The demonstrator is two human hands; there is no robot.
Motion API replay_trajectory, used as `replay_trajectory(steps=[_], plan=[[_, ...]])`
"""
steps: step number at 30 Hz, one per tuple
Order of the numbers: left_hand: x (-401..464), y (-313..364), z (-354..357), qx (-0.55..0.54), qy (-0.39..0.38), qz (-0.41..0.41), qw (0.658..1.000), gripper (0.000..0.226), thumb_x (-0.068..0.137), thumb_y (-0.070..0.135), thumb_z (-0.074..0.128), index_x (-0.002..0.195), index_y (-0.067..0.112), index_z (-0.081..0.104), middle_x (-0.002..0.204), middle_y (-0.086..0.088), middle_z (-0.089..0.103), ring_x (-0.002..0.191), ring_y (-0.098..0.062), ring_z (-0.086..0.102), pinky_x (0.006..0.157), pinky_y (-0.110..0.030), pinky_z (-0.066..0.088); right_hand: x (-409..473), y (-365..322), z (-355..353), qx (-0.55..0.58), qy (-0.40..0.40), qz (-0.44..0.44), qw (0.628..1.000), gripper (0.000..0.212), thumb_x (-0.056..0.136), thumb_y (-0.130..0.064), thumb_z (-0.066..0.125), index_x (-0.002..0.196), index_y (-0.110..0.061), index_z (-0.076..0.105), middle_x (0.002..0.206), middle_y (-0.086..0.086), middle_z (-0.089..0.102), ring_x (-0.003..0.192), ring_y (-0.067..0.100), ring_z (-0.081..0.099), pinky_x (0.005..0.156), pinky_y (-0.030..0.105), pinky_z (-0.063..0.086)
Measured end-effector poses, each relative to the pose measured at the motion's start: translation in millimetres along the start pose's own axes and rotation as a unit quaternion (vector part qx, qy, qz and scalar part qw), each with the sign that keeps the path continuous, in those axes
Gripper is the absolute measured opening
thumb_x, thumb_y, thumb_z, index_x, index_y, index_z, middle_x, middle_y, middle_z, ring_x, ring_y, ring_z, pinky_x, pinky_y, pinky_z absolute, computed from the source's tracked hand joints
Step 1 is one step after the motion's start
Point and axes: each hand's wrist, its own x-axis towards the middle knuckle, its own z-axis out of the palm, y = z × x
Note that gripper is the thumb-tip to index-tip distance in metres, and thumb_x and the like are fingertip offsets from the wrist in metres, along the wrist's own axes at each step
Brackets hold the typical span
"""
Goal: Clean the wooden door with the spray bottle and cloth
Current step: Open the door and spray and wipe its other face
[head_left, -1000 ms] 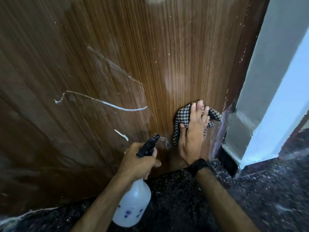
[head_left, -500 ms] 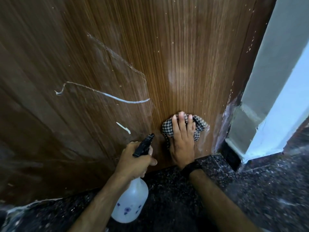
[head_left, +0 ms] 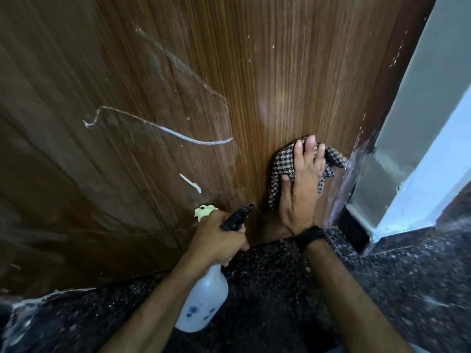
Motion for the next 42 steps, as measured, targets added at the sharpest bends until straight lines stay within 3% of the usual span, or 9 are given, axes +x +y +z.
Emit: replay_trajectory(steps=[5,8,14,21,24,29,32,36,42], plan=[[2,-3,-1,-0.026,0.013,-0.009,1.0,0.024,0.077,-0.002,0.073,0.071,0.014,0.056,0.045,0.004,0.046,0.037,-0.016,0.044,0.045,-0.027,0.039,-6,-7,1,-0.001,0.013,0.0,1.0,0.055,0.107,-0.032,0.029,0.158,-0.016,0.016,0.165,-0.004,0.003,0.155,0.025,-0.009,0.125,0.048,-0.003],[2,-9,-3,-0.027,0.046,-0.011,0.998,0.026,0.074,-0.001,0.075,0.067,0.015,0.055,0.045,0.003,0.047,0.037,-0.02,0.044,0.045,-0.026,0.039,-19,-2,10,-0.036,-0.006,-0.044,0.998,0.059,0.102,-0.02,0.038,0.158,-0.015,0.018,0.167,-0.004,-0.003,0.155,0.026,-0.009,0.124,0.049,-0.003],[-1,-14,-7,-0.067,0.044,-0.001,0.997,0.028,0.077,-0.005,0.071,0.067,0.017,0.057,0.052,-0.003,0.046,0.04,-0.02,0.043,0.048,-0.029,0.039,-67,23,30,-0.153,-0.049,-0.121,0.98,0.08,0.093,-0.018,0.044,0.161,-0.024,0.002,0.168,-0.003,-0.009,0.155,0.028,-0.008,0.124,0.045,-0.004],[-3,-11,-11,-0.093,0.033,0.008,0.995,0.03,0.08,-0.007,0.071,0.069,0.017,0.057,0.057,-0.006,0.047,0.04,-0.019,0.041,0.047,-0.027,0.038,-16,-33,25,-0.102,-0.035,-0.099,0.989,0.066,0.098,-0.015,0.043,0.158,-0.019,0.016,0.167,-0.004,-0.007,0.154,0.027,-0.008,0.124,0.05,0.001],[-5,-11,-16,-0.104,0.039,0.016,0.994,0.029,0.079,-0.008,0.071,0.068,0.015,0.058,0.057,-0.007,0.047,0.04,-0.02,0.04,0.046,-0.027,0.036,-23,-33,36,-0.112,-0.028,-0.118,0.986,0.071,0.097,-0.017,0.047,0.159,-0.019,0.013,0.168,-0.003,-0.007,0.155,0.026,-0.008,0.124,0.05,0.002],[-13,-9,-20,-0.099,0.037,0.022,0.994,0.027,0.08,-0.008,0.069,0.07,0.014,0.057,0.055,-0.006,0.045,0.039,-0.02,0.039,0.045,-0.025,0.035,-69,-16,41,-0.108,-0.087,-0.139,0.981,0.08,0.095,-0.023,0.044,0.161,-0.027,-0.002,0.168,-0.007,-0.009,0.155,0.022,-0.008,0.112,0.048,0.023],[-14,-5,-21,-0.103,0.035,0.027,0.994,0.031,0.079,-0.008,0.069,0.066,0.016,0.057,0.058,-0.012,0.044,0.04,-0.02,0.039,0.045,-0.023,0.034,-48,-37,42,-0.08,-0.034,-0.074,0.993,0.073,0.096,-0.018,0.044,0.16,-0.021,0.008,0.169,-0.003,-0.006,0.155,0.025,-0.007,0.122,0.046,0.009],[-16,0,-31,-0.109,0.039,0.035,0.993,0.03,0.08,-0.008,0.07,0.067,0.016,0.058,0.064,-0.015,0.047,0.04,-0.02,0.04,0.044,-0.024,0.034,1,-73,44,-0.059,0.042,0.006,0.997,0.063,0.1,-0.022,0.044,0.156,-0.013,0.018,0.164,0.012,0.016,0.154,0.022,-0.011,0.125,0.045,-0.001],[-22,10,-51,-0.116,0.063,0.059,0.99,0.027,0.081,-0.009,0.07,0.07,0.013,0.059,0.06,-0.011,0.05,0.039,-0.017,0.042,0.044,-0.025,0.036,-35,-52,47,-0.102,-0.021,-0.102,0.989,0.077,0.096,-0.016,0.04,0.161,-0.024,0.0,0.169,-0.005,-0.008,0.155,0.026,-0.006,0.125,0.045,-0.002]])
